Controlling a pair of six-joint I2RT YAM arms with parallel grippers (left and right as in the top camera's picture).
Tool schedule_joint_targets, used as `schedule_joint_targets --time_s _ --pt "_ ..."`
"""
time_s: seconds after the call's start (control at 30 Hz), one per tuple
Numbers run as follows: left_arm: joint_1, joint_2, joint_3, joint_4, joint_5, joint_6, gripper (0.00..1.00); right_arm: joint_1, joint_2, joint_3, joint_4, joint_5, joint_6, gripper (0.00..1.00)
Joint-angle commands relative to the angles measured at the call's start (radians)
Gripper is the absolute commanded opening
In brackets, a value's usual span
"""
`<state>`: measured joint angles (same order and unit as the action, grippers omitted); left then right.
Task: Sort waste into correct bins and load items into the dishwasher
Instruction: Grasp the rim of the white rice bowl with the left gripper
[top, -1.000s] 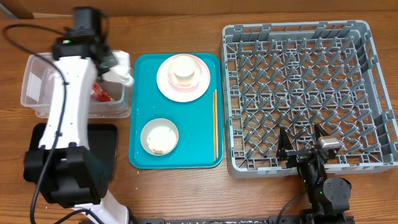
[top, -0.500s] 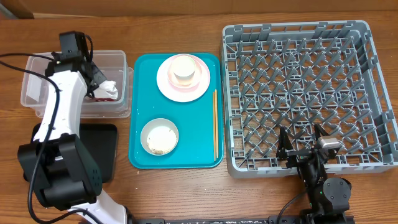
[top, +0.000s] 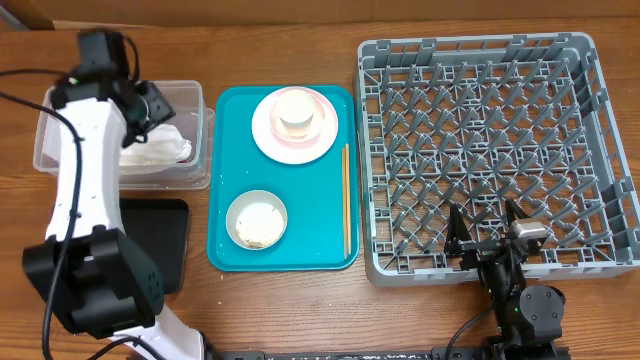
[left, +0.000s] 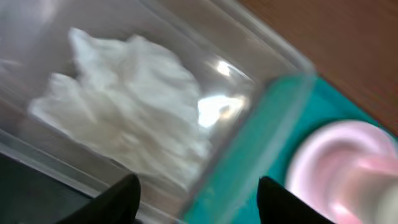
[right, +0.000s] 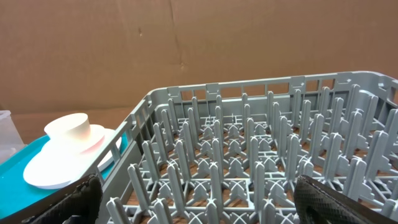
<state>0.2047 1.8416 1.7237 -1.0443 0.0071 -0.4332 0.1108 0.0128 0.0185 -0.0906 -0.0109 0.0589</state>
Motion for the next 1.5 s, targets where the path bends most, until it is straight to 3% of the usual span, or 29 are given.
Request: schedule_joint_targets --time_s 0.0,0.13,0.33,0.47,0.7,1.17,1.47 --pt "-0.026 -0.015 0.089 -0.117 0.335 0.09 0.58 -0.007 -0.01 -0.011 0.006 0.01 0.005 1.0" --pt "-0.102 -0.016 0.088 -0.249 0.362 0.148 0.46 -0.007 -0.01 -0.011 0.006 0.01 0.005 1.0" --pt "-0.327 -0.016 0.021 -0.372 0.216 0.168 0.38 -0.007 -0.01 -0.011 0.006 0.01 0.005 1.0" --pt "-0.492 -0.016 -0.098 -0.374 0.168 0.138 0.38 -0.007 -0.01 -0.011 0.006 0.01 0.005 1.0" --pt "-0.645 -0.016 -0.285 -0.308 0.101 0.046 0.4 -0.007 -0.01 -0.011 0.006 0.01 0.005 1.0" --pt "-0.693 -0.016 -0.428 -0.134 -0.033 -0.01 0.38 -0.007 -0.01 -0.011 0.006 0.01 0.005 1.0" --pt "-0.697 -0.016 -0.504 -0.019 -0.033 -0.028 0.23 -0.007 -0.01 -0.011 0.006 0.01 0.005 1.0"
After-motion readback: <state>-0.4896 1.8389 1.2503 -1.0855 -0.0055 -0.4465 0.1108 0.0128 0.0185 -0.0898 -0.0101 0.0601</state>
